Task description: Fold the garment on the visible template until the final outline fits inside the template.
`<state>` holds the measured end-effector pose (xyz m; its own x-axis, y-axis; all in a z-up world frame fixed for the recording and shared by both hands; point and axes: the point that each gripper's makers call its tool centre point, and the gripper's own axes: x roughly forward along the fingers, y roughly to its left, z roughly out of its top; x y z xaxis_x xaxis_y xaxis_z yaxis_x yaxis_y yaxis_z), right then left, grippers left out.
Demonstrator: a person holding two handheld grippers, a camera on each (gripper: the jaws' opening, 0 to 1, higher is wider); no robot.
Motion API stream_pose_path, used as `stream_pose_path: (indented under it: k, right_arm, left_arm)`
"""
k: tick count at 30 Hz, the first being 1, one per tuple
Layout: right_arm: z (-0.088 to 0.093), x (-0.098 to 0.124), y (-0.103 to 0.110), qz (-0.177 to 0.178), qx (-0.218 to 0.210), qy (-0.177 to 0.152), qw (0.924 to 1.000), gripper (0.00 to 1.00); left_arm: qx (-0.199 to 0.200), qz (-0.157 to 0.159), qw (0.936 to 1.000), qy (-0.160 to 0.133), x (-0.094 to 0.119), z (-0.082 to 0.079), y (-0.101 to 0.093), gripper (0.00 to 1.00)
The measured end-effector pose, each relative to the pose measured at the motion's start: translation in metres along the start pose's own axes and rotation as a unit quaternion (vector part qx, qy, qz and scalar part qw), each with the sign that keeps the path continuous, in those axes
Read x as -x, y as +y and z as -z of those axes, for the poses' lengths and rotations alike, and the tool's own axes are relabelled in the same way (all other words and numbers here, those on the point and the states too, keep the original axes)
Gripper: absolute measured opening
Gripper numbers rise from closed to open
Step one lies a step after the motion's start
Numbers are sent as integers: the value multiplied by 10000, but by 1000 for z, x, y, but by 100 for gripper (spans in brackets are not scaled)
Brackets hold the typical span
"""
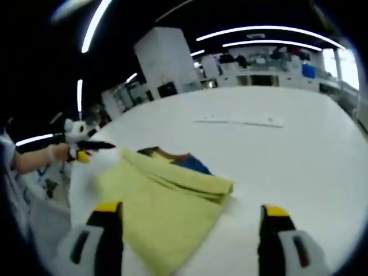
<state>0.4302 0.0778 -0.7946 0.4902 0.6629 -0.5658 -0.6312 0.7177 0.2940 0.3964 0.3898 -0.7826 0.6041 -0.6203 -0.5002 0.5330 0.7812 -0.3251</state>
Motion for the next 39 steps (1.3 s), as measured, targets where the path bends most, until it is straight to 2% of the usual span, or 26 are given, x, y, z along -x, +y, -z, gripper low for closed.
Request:
stream_pose_path:
  k: [1, 5, 9, 12, 18, 24, 29, 33, 37, 39]
  right_arm:
    - [0, 0, 7, -108, 8, -15, 9999, 99]
    - [3, -4, 27, -284, 44, -7, 9996, 99]
    - [7, -11, 41, -464, 77, 14, 9989, 99]
    - [8, -17, 46, -543, 32, 5, 9985, 99]
    - [13, -29, 45, -588, -67, 61, 9982, 96]
    - [8, -36, 43, -623, -244, -31, 9978, 95]
    - [0, -43, 38, -627, -389, -172, 9971, 94]
    - [-10, -49, 37, -652, -401, -263, 9967, 92]
    - [-15, -58, 28, -611, -489, -320, 9964, 91]
    - [-18, -62, 21, -561, -540, -373, 9963, 89]
  left_arm:
    - [-9, 53, 10000, 44, 1, 4, -8, 99]
    - [40, 123, 9998, 121, -3, 9, -9, 99]
    - [45, 187, 9997, 169, -8, 13, -14, 99]
    - [78, 390, 9990, 196, -13, 13, -25, 99]
    - [246, 459, 9982, 303, -24, 20, -26, 96]
    - [303, 448, 9979, 362, -32, 26, -19, 96]
    - [362, 445, 9980, 254, -36, 18, -19, 95]
    - [380, 484, 9981, 69, -45, 4, -13, 94]
    - [377, 369, 9986, 104, -58, 4, -3, 93]
    - [386, 303, 9988, -8, -62, -4, -4, 93]
